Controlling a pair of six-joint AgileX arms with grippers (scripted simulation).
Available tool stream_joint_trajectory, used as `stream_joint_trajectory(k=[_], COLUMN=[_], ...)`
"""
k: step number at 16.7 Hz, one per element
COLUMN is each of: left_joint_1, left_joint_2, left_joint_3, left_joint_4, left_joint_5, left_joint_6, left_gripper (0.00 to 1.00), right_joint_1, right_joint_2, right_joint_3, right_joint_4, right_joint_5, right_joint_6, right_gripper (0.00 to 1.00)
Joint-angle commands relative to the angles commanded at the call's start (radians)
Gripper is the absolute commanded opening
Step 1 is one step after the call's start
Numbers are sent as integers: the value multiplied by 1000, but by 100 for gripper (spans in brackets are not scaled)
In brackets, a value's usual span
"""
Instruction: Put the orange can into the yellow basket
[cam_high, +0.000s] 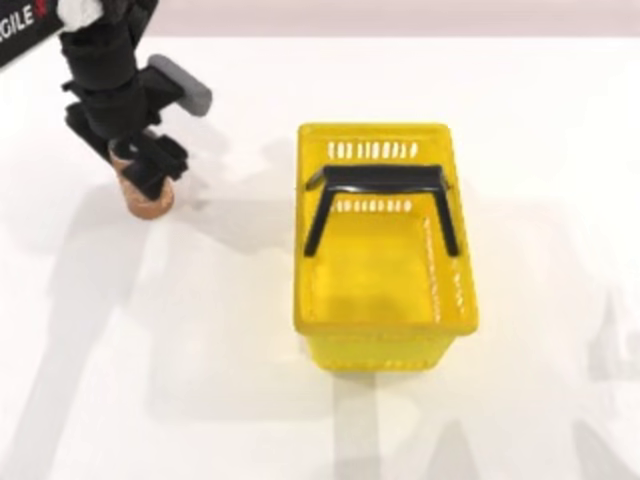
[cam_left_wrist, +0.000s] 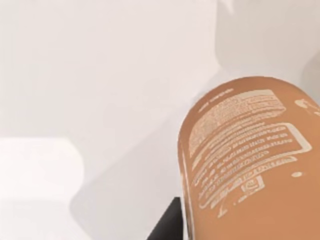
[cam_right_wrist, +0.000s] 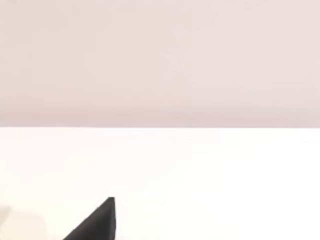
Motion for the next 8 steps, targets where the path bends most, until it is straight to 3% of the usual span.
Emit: stream_joint_trajectory(k=[4, 8], left_joint_1=[0, 0], left_joint_2=[0, 0], left_joint_3=[0, 0], left_joint_4=[0, 0], left_joint_5=[0, 0], left_joint_6=[0, 0], left_gripper=[2, 0], right_joint_1=[0, 0], right_joint_2=[0, 0], right_joint_3=[0, 0], right_joint_4=[0, 0], right_joint_5=[0, 0], right_joint_6=[0, 0], right_gripper=[100, 100])
